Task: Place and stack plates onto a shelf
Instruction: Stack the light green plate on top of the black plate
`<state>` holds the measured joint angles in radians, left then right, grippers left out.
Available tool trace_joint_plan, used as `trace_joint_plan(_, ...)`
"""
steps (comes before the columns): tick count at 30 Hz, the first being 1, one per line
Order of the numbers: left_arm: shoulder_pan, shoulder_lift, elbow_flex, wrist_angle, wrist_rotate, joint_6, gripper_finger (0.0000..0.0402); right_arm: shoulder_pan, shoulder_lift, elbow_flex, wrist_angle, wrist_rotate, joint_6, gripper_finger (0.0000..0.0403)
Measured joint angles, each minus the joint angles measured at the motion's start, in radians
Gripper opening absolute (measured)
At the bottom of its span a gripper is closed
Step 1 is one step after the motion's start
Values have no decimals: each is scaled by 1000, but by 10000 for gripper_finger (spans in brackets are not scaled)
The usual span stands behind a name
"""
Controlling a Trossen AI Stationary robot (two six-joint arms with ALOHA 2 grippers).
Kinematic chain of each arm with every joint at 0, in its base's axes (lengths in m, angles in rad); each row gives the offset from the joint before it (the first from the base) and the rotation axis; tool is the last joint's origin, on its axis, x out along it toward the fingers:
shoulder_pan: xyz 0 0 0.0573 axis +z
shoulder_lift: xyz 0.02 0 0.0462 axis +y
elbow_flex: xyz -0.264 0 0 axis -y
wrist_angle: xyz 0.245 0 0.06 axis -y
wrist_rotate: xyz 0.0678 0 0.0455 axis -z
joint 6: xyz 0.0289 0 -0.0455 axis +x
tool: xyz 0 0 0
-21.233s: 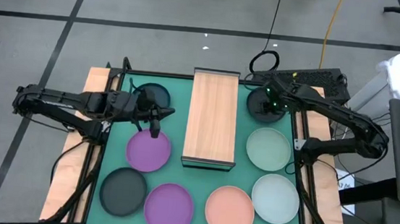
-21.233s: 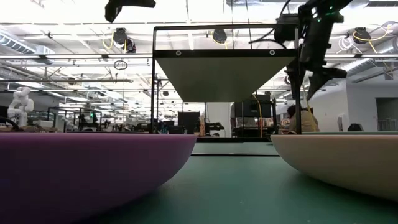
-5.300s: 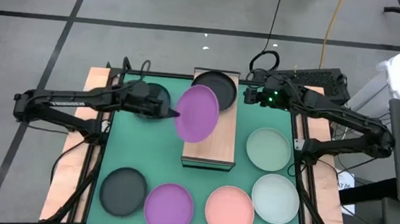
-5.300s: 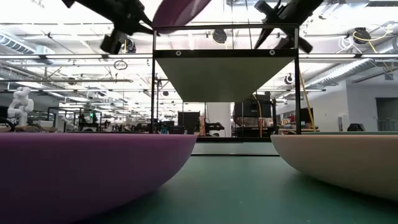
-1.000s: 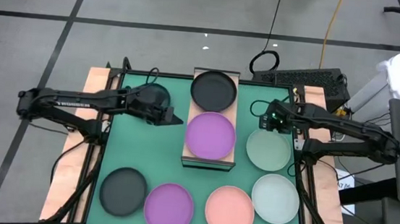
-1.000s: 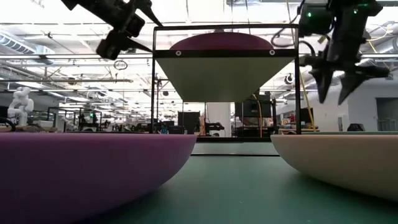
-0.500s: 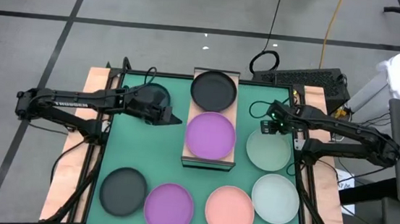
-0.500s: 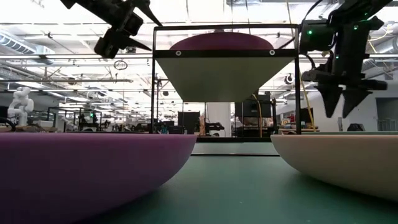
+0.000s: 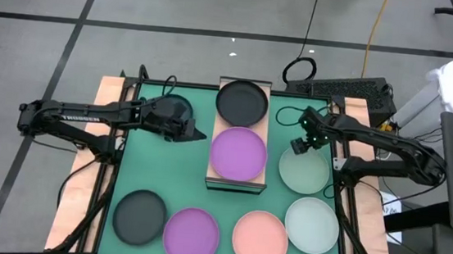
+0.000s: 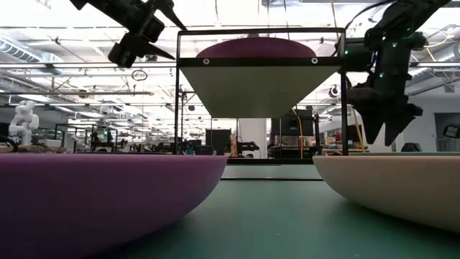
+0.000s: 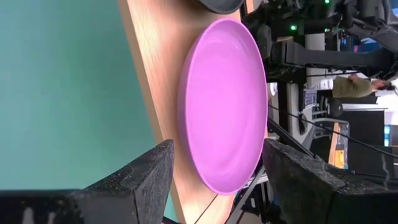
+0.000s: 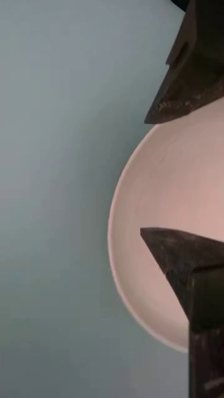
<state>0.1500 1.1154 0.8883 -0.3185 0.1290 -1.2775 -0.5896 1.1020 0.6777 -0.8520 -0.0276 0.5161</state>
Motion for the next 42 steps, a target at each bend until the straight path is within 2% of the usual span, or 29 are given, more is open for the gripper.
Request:
trace_joint_plan(4, -12, 0, 0, 0, 0, -1, 250, 0, 25, 0, 0, 32, -72, 291)
trace_joint_plan(9, -24, 0, 0, 0, 0, -1, 250, 0, 51, 0, 2, 106, -196, 284)
trace_joint_plan(12, -28, 0, 0, 0, 0, -1, 250, 0, 70, 0, 6, 108, -246, 278)
trace_joint_plan(21, -28, 0, 0, 0, -1, 13, 250, 0, 161, 0, 14, 75, -263, 242)
trace_joint_plan(29, -28, 0, 0, -42, -1, 19, 250, 0, 239, 2, 19, 26, -279, 160)
trace_joint_plan(33, -28, 0, 0, -74, -1, 29, 250, 1, 242, 2, 14, 15, -279, 105)
trace_joint_plan(39, -28, 0, 0, -96, -1, 42, 250, 2, 214, 2, -32, -59, -269, 19)
trace_joint_plan(42, -28, 0, 0, -104, -1, 48, 250, 2, 187, 2, -69, -82, -244, 8)
